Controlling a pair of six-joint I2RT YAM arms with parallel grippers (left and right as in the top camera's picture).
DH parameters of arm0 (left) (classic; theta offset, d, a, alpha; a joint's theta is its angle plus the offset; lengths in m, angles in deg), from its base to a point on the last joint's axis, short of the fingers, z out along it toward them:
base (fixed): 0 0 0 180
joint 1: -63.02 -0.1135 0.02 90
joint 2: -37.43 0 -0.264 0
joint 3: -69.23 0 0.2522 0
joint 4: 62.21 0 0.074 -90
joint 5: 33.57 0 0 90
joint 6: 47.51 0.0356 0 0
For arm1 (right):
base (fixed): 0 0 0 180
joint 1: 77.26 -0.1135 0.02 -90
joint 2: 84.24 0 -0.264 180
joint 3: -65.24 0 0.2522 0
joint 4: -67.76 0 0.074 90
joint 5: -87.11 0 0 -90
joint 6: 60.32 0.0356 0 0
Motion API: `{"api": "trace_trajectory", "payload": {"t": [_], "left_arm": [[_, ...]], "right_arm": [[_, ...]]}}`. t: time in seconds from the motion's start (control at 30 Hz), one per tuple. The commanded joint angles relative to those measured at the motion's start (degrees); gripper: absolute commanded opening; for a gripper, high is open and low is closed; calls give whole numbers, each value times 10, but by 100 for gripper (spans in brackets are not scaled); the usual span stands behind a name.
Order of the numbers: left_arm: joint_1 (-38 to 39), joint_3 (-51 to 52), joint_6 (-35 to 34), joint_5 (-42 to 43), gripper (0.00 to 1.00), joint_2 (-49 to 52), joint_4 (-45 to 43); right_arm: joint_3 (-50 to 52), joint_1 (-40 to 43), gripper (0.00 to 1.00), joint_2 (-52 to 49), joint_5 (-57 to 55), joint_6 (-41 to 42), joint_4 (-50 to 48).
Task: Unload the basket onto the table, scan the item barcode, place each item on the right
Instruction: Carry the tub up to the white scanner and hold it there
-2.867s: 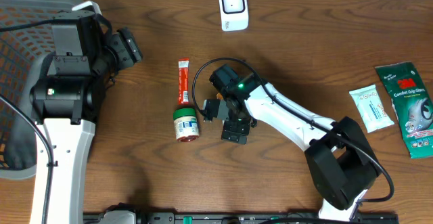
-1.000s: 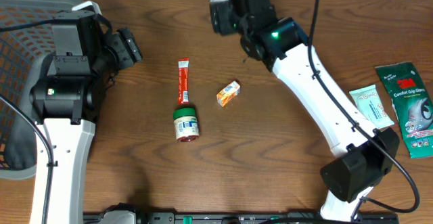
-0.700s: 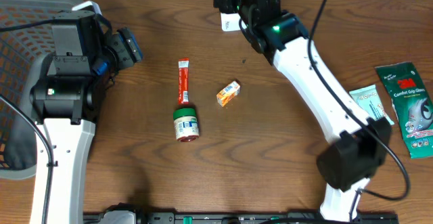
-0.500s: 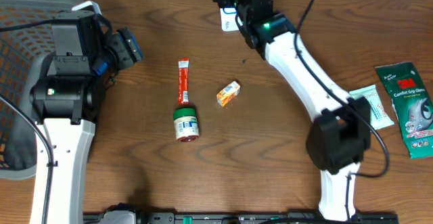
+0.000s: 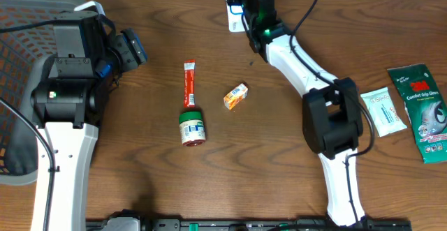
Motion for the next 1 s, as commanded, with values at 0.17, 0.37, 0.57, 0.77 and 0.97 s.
{"api": "trace_trajectory", "payload": {"t": [0.17, 0.37, 0.57, 0.77, 0.97], "left_arm": [[-2, -3, 7, 1, 82, 1, 2], [-2, -3, 7, 1, 82, 1, 2], [-2, -3, 7, 1, 82, 1, 2], [-2, -3, 7, 1, 82, 1, 2], [-2, -3, 7, 1, 82, 1, 2]], "right_arm": [[-9, 3, 50, -45, -5, 8, -33], [-9, 5, 52, -52, -6, 7, -33], [-9, 6, 52, -52, -6, 7, -21], [-9, 8, 50, -52, -6, 8, -21], [-9, 12, 51, -52, -6, 15, -25]]}}
